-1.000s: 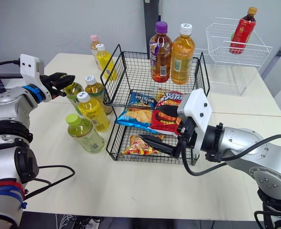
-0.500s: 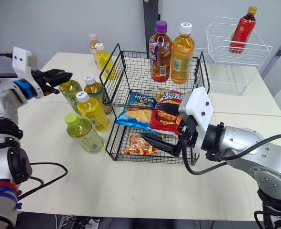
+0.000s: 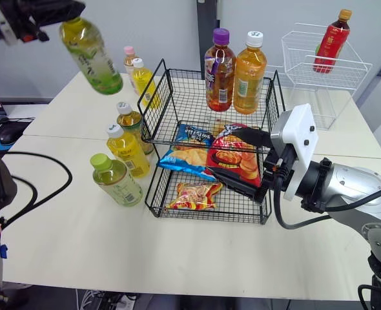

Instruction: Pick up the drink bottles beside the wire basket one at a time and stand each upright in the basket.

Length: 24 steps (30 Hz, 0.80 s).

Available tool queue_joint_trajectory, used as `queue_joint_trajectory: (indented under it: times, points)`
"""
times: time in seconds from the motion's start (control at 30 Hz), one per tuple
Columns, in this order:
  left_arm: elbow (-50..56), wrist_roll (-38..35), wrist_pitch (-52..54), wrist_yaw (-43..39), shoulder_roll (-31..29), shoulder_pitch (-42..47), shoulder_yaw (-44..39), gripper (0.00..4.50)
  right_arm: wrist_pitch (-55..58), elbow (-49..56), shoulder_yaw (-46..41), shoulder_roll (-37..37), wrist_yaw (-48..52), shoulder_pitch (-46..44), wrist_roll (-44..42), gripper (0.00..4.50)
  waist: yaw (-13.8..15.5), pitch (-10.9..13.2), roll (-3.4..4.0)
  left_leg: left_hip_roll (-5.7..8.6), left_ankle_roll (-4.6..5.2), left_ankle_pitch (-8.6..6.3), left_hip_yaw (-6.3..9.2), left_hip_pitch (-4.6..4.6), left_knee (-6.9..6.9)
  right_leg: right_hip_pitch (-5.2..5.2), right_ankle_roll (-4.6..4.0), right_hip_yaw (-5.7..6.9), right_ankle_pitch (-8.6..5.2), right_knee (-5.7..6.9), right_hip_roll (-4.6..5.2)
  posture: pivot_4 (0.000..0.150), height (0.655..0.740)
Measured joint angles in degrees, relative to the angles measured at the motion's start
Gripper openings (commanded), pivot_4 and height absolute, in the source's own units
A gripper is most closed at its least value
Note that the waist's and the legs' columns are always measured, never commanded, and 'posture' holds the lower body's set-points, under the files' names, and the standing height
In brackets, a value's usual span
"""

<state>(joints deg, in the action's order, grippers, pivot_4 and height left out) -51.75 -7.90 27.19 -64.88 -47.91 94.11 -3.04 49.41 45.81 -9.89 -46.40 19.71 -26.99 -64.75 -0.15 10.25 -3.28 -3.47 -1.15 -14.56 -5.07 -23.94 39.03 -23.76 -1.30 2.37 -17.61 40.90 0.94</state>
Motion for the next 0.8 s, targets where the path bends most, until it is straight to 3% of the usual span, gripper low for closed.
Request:
queue_joint_trajectory:
  times: [0.33,0.8]
  points:
    - [-11.6,0.7,-5.6,-1.6,10.9,11.2,0.6,1.29,-0.1,0.2,0.0,0.2,-2.7,0.1,0.2,4.50,-0.2,0.0,0.05,0.00,-0.01,0.01,-0.04,0.00,-0.01,-0.04,0.01,-0.05,0.00,0.00,-0.01,0.150,0.7400]
    - [-21.8,2.0,-10.3,4.3,19.7,6.8,-0.7,1.29,-0.1,1.0,-1.4,-0.3,-10.3,0.6,-1.3,4.50,-0.3,0.1,0.07,-0.01,-0.08,0.05,-0.20,-0.22,-0.02,-0.33,0.00,-0.19,0.00,0.04,-0.01,0.150,0.7400]
